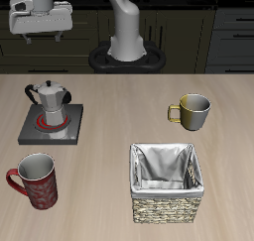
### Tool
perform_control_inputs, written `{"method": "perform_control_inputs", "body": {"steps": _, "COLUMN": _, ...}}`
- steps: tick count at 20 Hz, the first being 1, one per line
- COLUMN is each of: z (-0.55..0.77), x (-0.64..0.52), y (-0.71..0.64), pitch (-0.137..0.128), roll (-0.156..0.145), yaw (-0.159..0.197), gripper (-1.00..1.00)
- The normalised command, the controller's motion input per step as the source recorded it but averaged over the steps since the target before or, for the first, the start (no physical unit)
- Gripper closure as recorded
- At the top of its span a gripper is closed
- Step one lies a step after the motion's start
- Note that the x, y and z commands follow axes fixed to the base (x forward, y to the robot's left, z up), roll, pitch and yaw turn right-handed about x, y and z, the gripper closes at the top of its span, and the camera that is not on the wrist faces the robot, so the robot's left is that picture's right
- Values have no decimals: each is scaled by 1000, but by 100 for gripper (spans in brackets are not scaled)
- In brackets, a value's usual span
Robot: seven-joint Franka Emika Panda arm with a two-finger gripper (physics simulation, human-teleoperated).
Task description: Place the moka pot on the stove and turn off the stove
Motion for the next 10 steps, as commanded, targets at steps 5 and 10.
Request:
{"method": "perform_control_inputs", "body": {"steps": 5, "z": -271, "x": 29, "y": 209, "pitch": -16, "roll": 5, "yaw": 69, "gripper": -100}}
{"method": "perform_control_inputs", "body": {"steps": 10, "z": -167, "x": -72, "y": 111, "pitch": -24, "roll": 7, "yaw": 31, "gripper": -100}}
